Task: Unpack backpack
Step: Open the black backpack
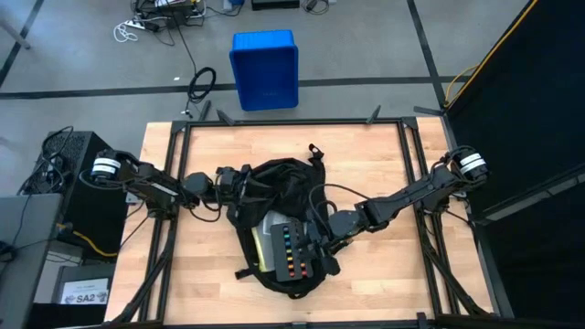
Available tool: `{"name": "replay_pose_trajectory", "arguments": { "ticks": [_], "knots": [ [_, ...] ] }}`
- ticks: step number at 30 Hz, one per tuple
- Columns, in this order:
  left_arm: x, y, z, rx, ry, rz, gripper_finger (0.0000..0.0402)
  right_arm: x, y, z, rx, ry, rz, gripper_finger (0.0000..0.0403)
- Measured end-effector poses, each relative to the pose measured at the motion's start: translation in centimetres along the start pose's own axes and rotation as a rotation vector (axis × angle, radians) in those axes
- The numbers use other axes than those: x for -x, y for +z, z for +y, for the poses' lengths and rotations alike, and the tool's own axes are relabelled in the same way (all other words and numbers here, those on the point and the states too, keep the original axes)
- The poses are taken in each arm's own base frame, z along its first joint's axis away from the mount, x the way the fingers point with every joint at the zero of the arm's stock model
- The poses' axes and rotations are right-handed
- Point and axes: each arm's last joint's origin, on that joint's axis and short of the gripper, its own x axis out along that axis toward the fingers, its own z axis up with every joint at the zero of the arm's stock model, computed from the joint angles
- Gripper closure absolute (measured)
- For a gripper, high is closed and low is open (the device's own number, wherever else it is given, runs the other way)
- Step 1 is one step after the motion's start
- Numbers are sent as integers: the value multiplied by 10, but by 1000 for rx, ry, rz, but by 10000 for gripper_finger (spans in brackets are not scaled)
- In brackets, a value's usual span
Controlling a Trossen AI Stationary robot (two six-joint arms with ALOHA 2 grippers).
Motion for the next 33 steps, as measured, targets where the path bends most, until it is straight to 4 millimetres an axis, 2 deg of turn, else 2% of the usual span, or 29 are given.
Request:
{"name": "replay_pose_trajectory", "arguments": {
  "ticks": [12, 18, 23, 26, 29, 33],
  "knots": [
    [-2, -4, 0, -52, 12, 43, 225, 0, -7, 23, 26, 65, 26, 288],
    [-15, 11, -3, -80, 18, 50, 225, 0, -9, 24, 27, 60, 40, 293],
    [-32, 23, -8, -117, 33, 173, 225, 0, -10, 23, 27, 49, 49, 292],
    [-42, 25, -15, -123, 38, 312, 225, 0, -11, 23, 23, 43, 58, 293],
    [-47, 20, -28, -133, 5, 442, 226, 0, -12, 23, -5, 40, 68, 296],
    [-47, 14, -53, -165, -79, 505, 231, 1, -14, 24, -8, 39, 85, 295]
  ]
}}
